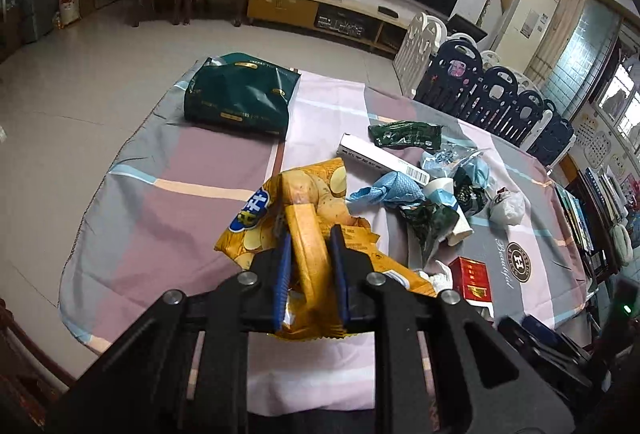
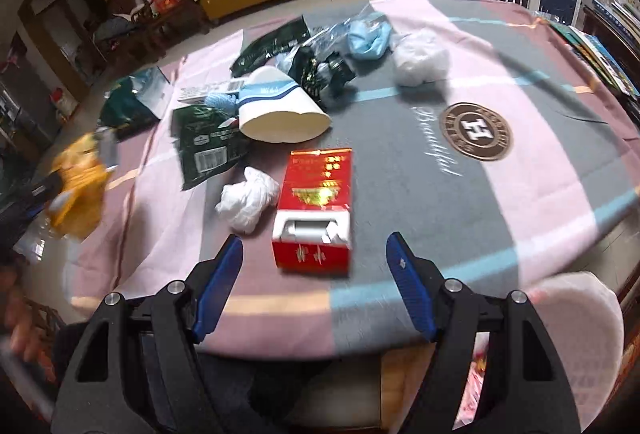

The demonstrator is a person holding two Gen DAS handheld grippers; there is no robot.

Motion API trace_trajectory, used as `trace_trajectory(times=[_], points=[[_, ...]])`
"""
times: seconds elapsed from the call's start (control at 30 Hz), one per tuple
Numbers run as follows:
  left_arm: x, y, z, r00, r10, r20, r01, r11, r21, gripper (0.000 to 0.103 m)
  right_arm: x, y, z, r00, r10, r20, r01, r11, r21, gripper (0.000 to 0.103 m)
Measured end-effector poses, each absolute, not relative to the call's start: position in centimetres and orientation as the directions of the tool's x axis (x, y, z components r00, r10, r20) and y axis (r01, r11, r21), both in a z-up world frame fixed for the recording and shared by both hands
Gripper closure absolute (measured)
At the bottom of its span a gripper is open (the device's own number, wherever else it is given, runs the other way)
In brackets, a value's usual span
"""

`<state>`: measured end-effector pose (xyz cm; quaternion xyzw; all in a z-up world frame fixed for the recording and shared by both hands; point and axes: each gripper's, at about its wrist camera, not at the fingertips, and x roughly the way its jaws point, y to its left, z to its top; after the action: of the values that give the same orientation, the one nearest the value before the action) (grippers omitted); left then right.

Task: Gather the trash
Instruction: 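Grasp the yellow chip bag with the left gripper while the right gripper reaches the red cigarette box, then grasp the red cigarette box with the right gripper and lift it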

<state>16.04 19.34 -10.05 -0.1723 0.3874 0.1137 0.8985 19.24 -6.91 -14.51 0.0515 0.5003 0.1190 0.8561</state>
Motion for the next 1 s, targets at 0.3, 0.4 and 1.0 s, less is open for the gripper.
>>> trace_trajectory(times=[0.3,0.4,1.0], points=[[11.7,17.2,-8.2,0.71,0.057,-0.701,-0.262,0.947,-0.188,0.083,22.7,-3.4,-18.5,0.443,0.094,-0.892,-0.136,0.99,0.037,0.032],[11.3,16.8,-7.9,0.716,0.065,-0.695,-0.257,0.95,-0.175,0.083,22.4,-3.5,-18.8,0.447,0.081,-0.891,-0.151,0.988,0.014,0.047],[8.2,11.4,-4.2,0.755,0.145,-0.639,-0.218,0.975,-0.036,0.083,10.5,-7.8,-4.7,0.679,0.181,-0.712,-0.203,0.978,0.055,0.048]])
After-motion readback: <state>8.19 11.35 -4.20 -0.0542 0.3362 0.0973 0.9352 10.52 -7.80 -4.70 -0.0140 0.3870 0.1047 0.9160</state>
